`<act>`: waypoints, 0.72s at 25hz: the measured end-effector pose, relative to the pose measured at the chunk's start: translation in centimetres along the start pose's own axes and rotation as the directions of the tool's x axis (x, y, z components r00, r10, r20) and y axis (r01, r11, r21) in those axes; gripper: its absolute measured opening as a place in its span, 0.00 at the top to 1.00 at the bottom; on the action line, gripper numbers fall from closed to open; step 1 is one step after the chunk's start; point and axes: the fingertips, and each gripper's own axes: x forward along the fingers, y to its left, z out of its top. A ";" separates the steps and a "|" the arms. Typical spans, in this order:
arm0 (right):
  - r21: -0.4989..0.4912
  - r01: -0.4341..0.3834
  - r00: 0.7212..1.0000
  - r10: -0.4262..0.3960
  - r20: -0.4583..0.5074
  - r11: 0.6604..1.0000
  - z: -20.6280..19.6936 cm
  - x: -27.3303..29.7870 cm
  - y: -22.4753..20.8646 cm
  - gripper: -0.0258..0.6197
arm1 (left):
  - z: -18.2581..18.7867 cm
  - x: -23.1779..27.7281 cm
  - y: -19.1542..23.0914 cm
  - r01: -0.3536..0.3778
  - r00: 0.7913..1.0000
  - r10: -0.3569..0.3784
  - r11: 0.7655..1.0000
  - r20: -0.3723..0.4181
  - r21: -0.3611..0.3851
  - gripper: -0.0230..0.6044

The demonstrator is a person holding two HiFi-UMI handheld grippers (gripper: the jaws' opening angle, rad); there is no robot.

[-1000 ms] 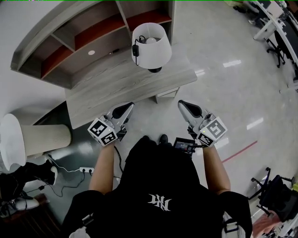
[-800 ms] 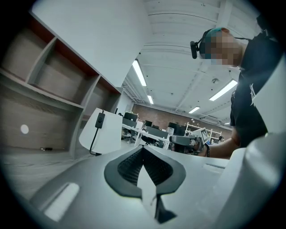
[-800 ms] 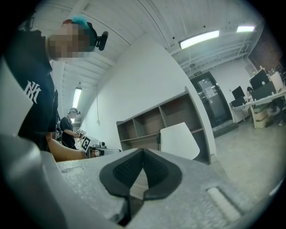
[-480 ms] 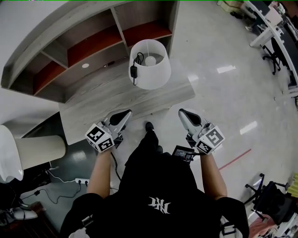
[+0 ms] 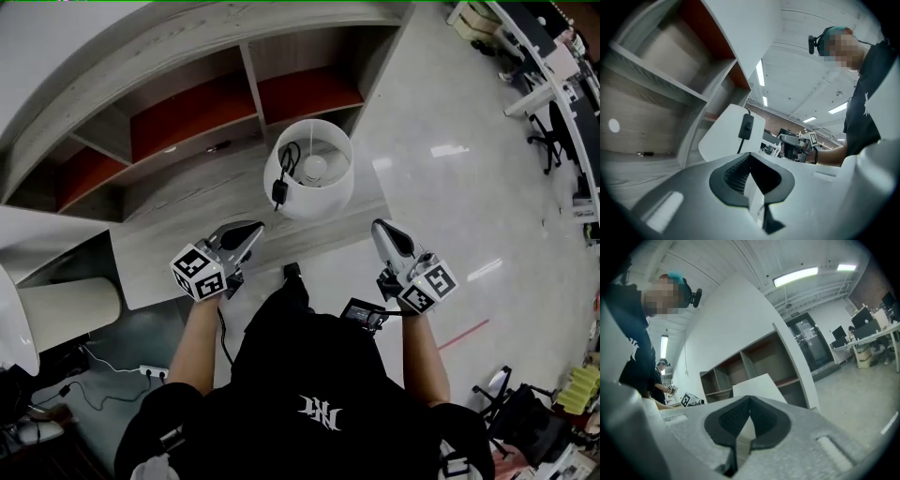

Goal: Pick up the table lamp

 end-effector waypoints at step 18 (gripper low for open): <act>0.290 -0.028 0.982 0.081 -0.173 0.957 -0.4 7.3 -9.6 0.89 | 0.0 1.7 8.7 -0.024 1.000 0.021 0.973 -0.017 -0.230 0.96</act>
